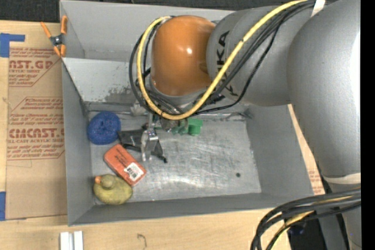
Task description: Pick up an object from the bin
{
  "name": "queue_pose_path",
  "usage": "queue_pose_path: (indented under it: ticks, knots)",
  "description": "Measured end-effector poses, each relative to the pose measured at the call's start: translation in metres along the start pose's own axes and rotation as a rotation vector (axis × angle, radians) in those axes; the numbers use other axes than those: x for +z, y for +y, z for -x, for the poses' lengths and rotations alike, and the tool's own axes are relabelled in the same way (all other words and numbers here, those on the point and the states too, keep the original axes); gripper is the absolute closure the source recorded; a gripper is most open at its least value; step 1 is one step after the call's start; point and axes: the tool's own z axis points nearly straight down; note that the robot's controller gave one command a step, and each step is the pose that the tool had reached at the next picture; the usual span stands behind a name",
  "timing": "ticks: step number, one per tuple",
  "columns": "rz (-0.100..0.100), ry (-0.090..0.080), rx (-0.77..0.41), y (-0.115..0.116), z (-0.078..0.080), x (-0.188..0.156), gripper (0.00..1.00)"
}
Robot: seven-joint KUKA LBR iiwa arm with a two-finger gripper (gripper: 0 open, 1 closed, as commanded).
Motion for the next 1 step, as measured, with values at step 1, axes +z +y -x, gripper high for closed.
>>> queue_pose_path:
  ticks: [1]
  knots:
    - [-0.003, 0.010, 0.019, -0.0067, 0.0111, 0.0361, 0.00]
